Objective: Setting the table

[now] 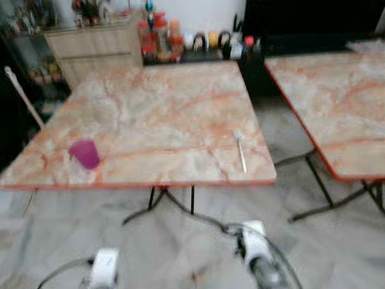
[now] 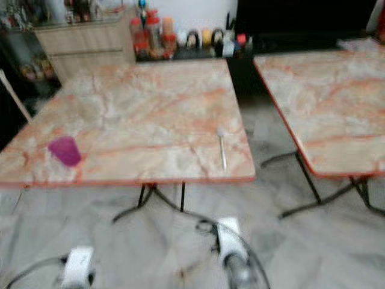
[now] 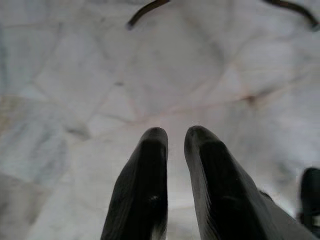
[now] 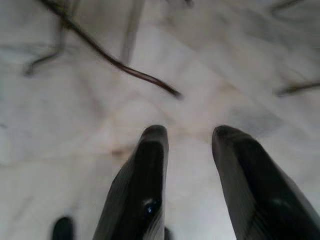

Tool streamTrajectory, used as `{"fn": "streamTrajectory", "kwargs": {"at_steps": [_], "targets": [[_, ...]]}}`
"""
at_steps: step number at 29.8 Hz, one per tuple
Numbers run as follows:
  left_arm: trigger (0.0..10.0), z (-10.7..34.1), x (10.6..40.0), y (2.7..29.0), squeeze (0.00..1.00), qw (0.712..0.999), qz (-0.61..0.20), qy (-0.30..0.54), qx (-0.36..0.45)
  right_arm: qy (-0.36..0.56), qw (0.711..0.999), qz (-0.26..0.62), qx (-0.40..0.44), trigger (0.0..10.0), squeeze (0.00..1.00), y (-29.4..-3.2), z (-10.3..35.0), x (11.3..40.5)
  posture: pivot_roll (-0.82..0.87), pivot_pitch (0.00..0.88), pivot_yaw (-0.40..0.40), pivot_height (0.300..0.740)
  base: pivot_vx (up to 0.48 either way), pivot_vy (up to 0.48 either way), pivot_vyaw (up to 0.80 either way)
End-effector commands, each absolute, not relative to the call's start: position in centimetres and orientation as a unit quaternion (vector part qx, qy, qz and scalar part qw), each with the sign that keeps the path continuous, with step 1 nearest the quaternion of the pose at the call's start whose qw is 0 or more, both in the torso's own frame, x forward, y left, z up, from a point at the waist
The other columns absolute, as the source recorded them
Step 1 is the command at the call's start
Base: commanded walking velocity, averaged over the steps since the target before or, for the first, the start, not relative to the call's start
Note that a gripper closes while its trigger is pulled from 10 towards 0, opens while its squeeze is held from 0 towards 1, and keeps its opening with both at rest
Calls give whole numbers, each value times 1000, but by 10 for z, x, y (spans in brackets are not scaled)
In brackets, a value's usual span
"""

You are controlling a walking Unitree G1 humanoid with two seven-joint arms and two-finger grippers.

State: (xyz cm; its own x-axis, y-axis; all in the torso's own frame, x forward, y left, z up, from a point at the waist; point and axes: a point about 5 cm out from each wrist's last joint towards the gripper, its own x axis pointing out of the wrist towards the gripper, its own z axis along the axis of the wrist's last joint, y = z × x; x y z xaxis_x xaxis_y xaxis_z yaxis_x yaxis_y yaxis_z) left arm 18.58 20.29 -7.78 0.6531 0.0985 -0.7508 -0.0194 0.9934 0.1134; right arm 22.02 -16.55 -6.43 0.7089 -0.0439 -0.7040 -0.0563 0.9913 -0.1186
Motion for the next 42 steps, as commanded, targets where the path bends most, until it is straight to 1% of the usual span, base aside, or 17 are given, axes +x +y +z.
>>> {"fn": "streamTrajectory", "kwargs": {"at_steps": [1,7,12,16,17,18,22,26,30,32,34,38,41,42], "targets": [[10000,-77,182,218,0,904,43,420,67,371,927,18,-58,10000,0,-151,-61,227,39,0,44,740,371,0,0],[10000,-78,180,219,0,902,43,423,69,375,925,17,-64,10000,0,-151,-62,225,35,0,45,740,366,0,0],[10000,-77,181,218,0,903,44,421,69,369,925,37,-78,10000,0,-148,-62,225,36,0,44,740,325,0,0],[10000,-78,180,218,0,903,43,421,69,359,926,58,-98,10000,0,-147,-62,222,35,0,40,740,0,0,0],[10000,-78,180,218,0,902,42,423,71,353,926,70,-118,10000,0,-147,-62,221,32,0,39,740,0,0,0],[10000,-78,179,218,0,902,42,424,71,338,925,91,-148,10000,0,-147,-62,220,30,0,38,740,0,0,0],[10000,-79,177,218,0,901,40,426,72,304,934,107,-152,10000,0,-150,-58,219,30,0,35,740,0,0,0],[10000,-81,174,216,0,899,36,431,73,270,943,116,-155,10000,0,-159,-55,214,24,0,33,740,0,0,0],[10000,-81,173,216,0,898,35,431,74,224,958,101,-146,10000,0,-171,-48,209,14,0,33,740,0,0,0],[10000,-81,173,216,0,898,35,431,74,215,961,100,-143,10000,0,-172,-47,208,12,0,33,740,0,0,0],[10000,-81,174,218,0,899,35,431,76,172,970,93,-142,10000,0,-178,-38,200,4,0,34,740,0,0,0],[10000,-81,174,217,0,898,31,432,77,137,978,73,-138,10000,0,-184,-27,195,-16,0,41,740,0,0,0],[10000,-81,174,216,0,898,27,433,78,116,981,69,-139,10000,0,-184,-17,193,-27,0,44,740,0,0,0],[10000,-81,175,215,0,898,26,432,78,107,980,61,-157,10000,0,-185,-12,192,-33,0,44,740,0,0,0]]}}
